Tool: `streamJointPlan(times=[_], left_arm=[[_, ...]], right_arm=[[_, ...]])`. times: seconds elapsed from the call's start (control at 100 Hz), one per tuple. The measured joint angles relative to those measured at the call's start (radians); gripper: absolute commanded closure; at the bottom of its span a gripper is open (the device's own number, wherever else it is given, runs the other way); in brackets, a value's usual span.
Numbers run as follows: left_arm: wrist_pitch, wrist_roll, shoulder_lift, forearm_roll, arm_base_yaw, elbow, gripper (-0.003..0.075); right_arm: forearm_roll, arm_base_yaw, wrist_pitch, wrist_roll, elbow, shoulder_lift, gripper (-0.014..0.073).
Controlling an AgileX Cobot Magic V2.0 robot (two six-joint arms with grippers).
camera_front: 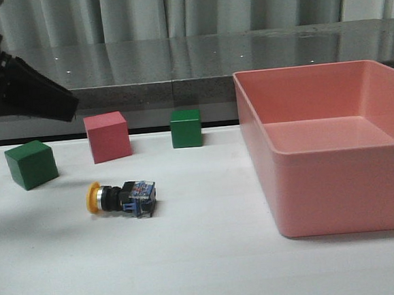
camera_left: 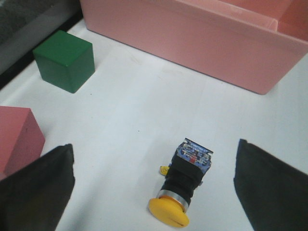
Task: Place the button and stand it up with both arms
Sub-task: 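Move the left gripper down over the lying button, then grasp the button by its body with the left gripper and lift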
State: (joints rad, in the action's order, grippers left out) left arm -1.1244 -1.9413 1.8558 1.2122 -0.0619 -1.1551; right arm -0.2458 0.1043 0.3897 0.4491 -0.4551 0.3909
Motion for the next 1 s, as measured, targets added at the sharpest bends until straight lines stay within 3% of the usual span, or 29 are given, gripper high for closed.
streamJointPlan(times=[0.32,0.81,0.9,1.0], left_arm=[[0.021,-0.203,0.130,-0.002,0.061,-0.002,0.0083],[0.050,-0.281,0.276,-0.002,0.064,-0.008,0.0090],[0.050,-0.296,0.291,0.003,0.064,-0.008,0.0156],[0.050,-0.307,0.302,0.018,0.064,-0.012,0.0311]], right_arm=[[0.000,0.000,0.000,0.000,0.000,0.000,0.0655],[0.000,0.000,0.000,0.000,0.002,0.000,0.0655],[0.000,0.000,0.000,0.000,0.002,0.000,0.0655],[0.000,0.000,0.000,0.000,0.002,0.000,0.0655]])
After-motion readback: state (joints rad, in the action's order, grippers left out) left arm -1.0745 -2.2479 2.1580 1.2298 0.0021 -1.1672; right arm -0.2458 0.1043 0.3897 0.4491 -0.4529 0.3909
